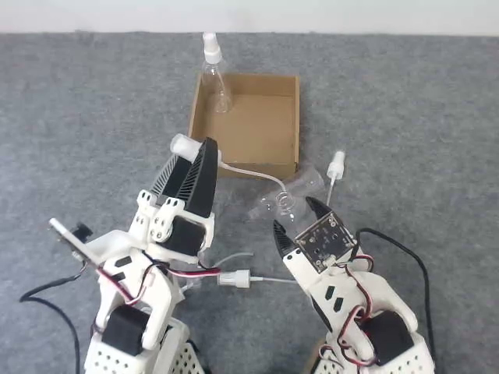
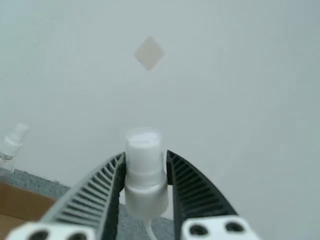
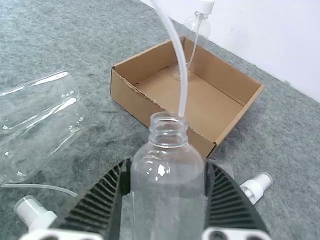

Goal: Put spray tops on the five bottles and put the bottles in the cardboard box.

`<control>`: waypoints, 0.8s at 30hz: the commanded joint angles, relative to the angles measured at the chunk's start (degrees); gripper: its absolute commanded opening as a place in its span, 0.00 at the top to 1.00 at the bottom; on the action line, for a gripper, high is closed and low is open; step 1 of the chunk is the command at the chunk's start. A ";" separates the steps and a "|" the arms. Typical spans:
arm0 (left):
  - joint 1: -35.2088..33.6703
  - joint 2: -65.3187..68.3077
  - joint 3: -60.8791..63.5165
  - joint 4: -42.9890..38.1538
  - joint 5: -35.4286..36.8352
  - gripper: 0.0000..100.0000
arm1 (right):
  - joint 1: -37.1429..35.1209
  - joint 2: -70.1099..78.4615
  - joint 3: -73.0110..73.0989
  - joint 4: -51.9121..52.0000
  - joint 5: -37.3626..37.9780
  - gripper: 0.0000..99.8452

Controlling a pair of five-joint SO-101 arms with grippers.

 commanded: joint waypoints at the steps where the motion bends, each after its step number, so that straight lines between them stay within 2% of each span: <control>1: 0.00 -1.14 -2.68 0.79 -0.70 0.99 | -0.40 -0.92 -0.79 -0.57 0.44 0.89; 9: -0.09 -1.14 -2.68 0.88 -0.79 0.99 | 2.59 -0.92 0.62 -3.21 0.26 0.89; 18: 0.26 -1.14 -7.60 11.60 -0.70 0.99 | 2.95 -0.92 1.23 -4.26 0.26 0.89; 24: 0.00 -1.14 -7.96 12.84 -0.70 0.99 | 2.95 -0.92 1.23 -4.26 0.26 0.89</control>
